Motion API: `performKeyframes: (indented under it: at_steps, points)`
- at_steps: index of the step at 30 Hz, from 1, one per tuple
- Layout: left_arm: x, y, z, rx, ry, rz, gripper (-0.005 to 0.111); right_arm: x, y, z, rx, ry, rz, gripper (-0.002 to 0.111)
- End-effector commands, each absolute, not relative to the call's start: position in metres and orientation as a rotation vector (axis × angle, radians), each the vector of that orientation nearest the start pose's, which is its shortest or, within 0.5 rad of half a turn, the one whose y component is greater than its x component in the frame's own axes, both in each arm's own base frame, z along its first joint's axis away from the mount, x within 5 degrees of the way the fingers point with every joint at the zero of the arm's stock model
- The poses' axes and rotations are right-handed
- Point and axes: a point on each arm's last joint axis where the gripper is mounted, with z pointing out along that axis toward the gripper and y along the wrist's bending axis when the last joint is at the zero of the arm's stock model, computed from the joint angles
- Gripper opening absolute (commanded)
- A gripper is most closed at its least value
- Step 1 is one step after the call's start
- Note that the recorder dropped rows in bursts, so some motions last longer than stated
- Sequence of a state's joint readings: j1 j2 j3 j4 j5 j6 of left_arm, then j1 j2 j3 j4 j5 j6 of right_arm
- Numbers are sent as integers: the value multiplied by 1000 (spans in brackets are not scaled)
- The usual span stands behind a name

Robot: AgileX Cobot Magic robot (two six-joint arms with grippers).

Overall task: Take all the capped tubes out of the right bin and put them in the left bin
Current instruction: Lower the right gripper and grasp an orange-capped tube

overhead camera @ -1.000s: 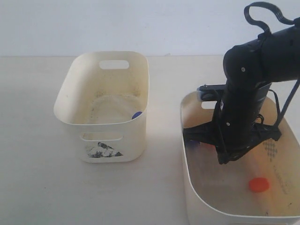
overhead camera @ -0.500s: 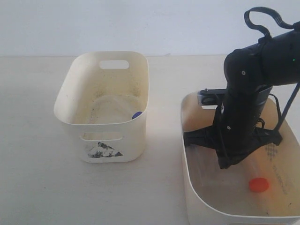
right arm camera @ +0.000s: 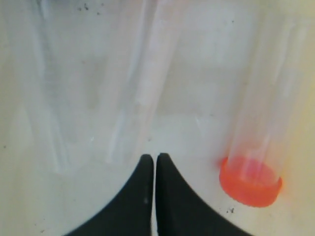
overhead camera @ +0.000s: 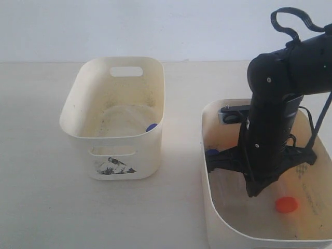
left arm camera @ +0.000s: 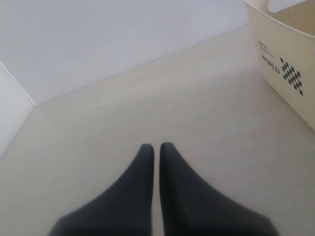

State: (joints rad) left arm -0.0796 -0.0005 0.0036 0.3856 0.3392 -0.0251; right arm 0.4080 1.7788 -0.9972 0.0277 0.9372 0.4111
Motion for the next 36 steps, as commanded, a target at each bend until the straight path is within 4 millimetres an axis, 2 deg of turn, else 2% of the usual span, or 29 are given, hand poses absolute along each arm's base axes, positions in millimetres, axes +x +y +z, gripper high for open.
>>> performKeyframes:
  at_steps: [1, 11, 19, 25, 32, 36]
  points:
    - [54, 7, 185, 283, 1782, 285, 4, 272, 120, 158, 21, 3212, -3, 1]
    - [54, 7, 185, 283, 1782, 285, 4, 275, 121, 158, -21, 3172, 24, 4]
    - [54, 7, 185, 283, 1782, 285, 4, 280, 124, 158, -36, 3116, 66, 41]
    - [54, 7, 185, 283, 1782, 285, 4, 282, 125, 158, -31, 3093, 80, 53]
    - [54, 7, 185, 283, 1782, 285, 4, 282, 128, 158, 56, 3101, 141, 55]
    - [54, 7, 185, 283, 1782, 285, 4, 284, 134, 159, 125, 3067, 232, 55]
